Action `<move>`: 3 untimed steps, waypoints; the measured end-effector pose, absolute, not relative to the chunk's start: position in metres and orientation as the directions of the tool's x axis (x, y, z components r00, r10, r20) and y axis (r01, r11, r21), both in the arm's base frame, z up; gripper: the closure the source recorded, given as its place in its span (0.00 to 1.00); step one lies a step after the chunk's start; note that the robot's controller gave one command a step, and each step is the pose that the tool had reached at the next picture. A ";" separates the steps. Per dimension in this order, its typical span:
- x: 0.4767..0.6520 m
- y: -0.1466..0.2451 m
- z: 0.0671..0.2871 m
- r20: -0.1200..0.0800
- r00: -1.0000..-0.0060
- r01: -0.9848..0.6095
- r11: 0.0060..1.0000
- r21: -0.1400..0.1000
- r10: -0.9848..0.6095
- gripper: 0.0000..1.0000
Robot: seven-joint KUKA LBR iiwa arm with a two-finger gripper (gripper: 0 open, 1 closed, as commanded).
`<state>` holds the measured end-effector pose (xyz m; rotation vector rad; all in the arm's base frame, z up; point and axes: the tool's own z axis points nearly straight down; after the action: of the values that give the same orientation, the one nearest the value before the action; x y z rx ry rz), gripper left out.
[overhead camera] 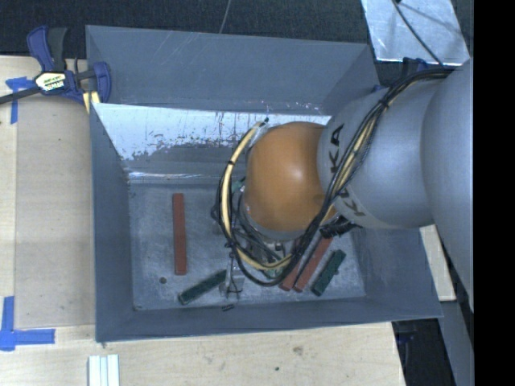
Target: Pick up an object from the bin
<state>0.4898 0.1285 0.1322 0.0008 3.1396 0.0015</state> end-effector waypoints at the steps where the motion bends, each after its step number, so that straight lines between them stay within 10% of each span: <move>1: 0.521 0.099 0.081 -0.005 -0.999 -0.038 0.999 0.000 -0.038 0.00; 3: 0.486 0.155 0.071 -0.003 -0.994 -0.113 0.994 0.003 -0.113 0.00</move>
Offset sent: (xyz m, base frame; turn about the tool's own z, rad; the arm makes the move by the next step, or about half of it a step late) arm 0.0003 -0.0292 -0.0542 -0.2401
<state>0.4865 0.1554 0.0706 -0.1775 3.1336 0.0052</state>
